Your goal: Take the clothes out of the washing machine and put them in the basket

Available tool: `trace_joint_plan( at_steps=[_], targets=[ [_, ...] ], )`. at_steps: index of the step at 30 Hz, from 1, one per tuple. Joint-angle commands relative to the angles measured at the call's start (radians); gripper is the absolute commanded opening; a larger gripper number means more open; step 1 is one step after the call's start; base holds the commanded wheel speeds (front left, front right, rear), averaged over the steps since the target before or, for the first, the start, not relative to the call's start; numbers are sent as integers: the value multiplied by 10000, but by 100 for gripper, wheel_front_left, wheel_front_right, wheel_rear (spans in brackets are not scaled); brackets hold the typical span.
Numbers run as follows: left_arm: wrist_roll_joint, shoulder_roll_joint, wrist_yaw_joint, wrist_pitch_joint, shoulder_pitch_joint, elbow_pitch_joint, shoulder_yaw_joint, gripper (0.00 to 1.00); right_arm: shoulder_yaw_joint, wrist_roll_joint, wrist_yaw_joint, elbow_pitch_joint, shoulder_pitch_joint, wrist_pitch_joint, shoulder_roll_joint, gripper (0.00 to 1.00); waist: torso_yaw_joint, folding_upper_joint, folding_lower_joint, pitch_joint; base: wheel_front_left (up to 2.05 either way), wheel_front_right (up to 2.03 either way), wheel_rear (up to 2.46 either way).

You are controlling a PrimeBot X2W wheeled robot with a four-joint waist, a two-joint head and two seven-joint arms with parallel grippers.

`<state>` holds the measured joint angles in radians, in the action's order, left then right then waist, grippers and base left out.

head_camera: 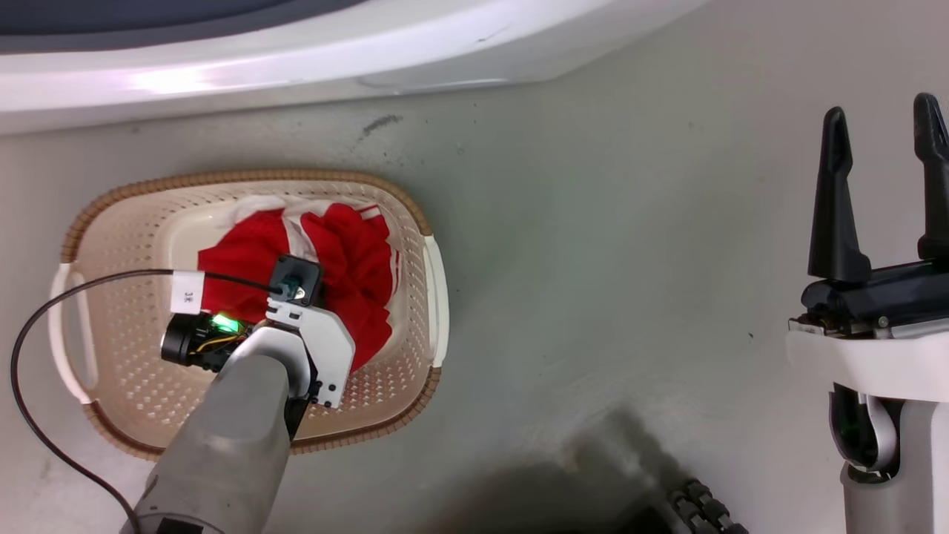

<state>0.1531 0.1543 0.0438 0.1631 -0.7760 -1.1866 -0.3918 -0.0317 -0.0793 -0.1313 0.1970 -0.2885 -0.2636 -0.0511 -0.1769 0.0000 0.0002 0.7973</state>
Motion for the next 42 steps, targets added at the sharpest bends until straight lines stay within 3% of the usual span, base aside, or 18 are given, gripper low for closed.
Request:
trace_joint_plan(
  at_steps=[1, 4, 5, 6, 10, 19, 33, 42],
  targets=[
    [-72, 29, -50, -130, -273, -306, -71, 0, -4, -55, 10, 62, -185, -18, 17, 100, -190, 0, -2, 320, 0, 0, 0],
    [-94, -36, -70, -444, -371, -673, -189, 0, -14, -91, 10, 47, -261, -18, 17, 100, -226, 0, -2, 419, 0, 0, 0],
    [-55, -49, -76, -483, -389, -727, -186, 38, -4, -96, 10, 29, -251, -18, 17, 100, -239, 0, -2, 430, 0, 0, 0],
    [-77, -48, -95, -384, -417, -753, -214, 100, -8, -104, 10, 10, -240, -18, 17, 100, -252, 0, -2, 424, 0, 0, 0],
    [28, -142, 48, -295, -237, -887, -263, 100, -77, -103, 10, -99, -197, -16, 15, 100, -197, 0, -2, 133, 0, 0, 0],
    [573, -393, -164, 1002, 583, -355, 109, 100, -145, 49, 10, -346, 446, -18, 15, 100, 187, 0, -2, -1630, 0, 0, 0],
    [214, -323, -1017, 1022, 4207, 6036, 1606, 100, -4, 445, 11, -617, 1828, -17, 12, 100, 923, 0, -2, -4390, 0, 0, 0],
    [-172, -714, -1263, 1022, 5990, 9209, 2792, 100, 53, 463, 11, -709, 2473, -16, 12, 100, 1147, 0, -2, -5676, 0, 0, 0]
  ],
)
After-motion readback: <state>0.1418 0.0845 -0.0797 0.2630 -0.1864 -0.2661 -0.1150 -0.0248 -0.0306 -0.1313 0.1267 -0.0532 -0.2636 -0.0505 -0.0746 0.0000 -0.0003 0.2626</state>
